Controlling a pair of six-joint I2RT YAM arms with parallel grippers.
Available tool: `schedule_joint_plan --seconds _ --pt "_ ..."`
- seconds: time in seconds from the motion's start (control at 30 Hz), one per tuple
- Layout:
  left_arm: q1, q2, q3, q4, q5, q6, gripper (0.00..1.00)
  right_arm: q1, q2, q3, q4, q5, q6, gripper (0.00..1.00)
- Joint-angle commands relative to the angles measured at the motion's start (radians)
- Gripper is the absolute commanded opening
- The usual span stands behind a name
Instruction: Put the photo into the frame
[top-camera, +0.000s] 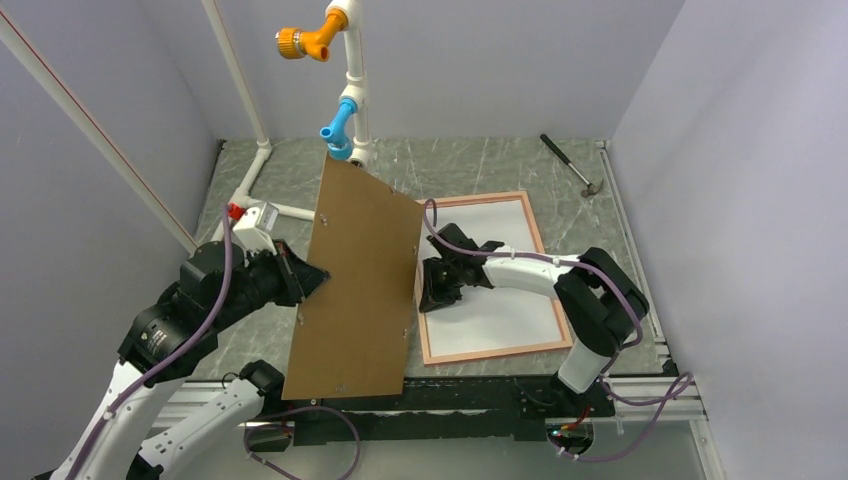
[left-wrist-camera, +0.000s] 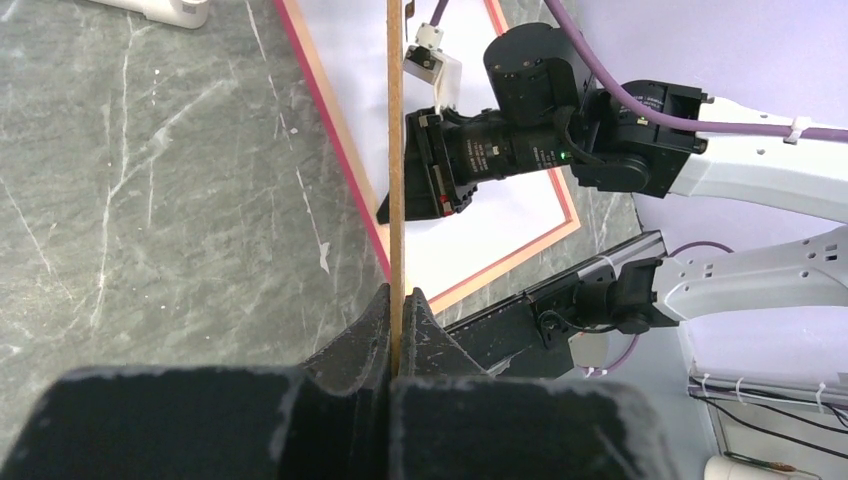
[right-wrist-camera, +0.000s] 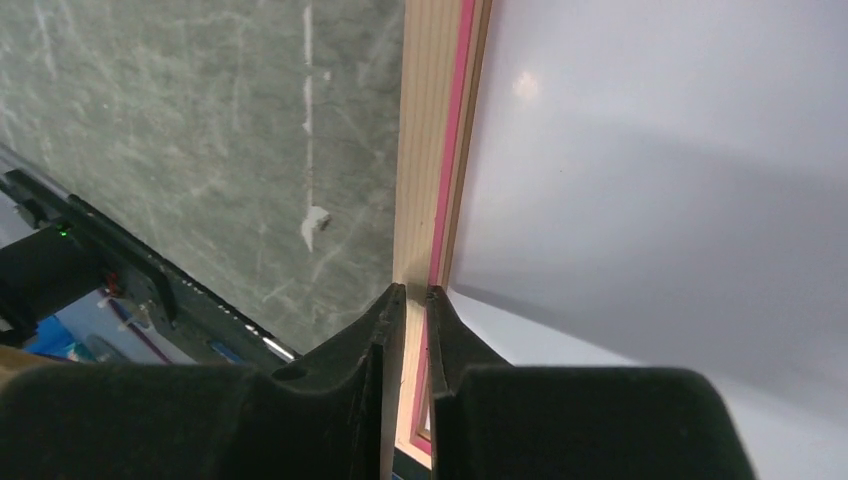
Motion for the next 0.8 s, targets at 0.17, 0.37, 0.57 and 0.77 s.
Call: schedule_joint_plan --seconds 0.17,0.37,0.57,0.77 --pt "0.004 -0.039 0.008 0.073 0.01 -0.036 0.0 0.033 0.017 -0.004 0.182 -0.076 0.139 0.15" --pt "0.004 -0.065 0.007 0.043 -0.013 -0.043 0.0 0.036 0.012 -0.02 0.314 -0.162 0.191 0.19" --pt "0.004 -0.078 0.005 0.023 -0.017 -0.045 0.0 0.031 -0.008 0.0 0.251 -0.148 0.151 0.25" --pt "0.004 -0.104 -0.019 0.028 -0.013 -0.049 0.0 -0.049 -0.09 -0.004 0.079 -0.055 0.037 0.44"
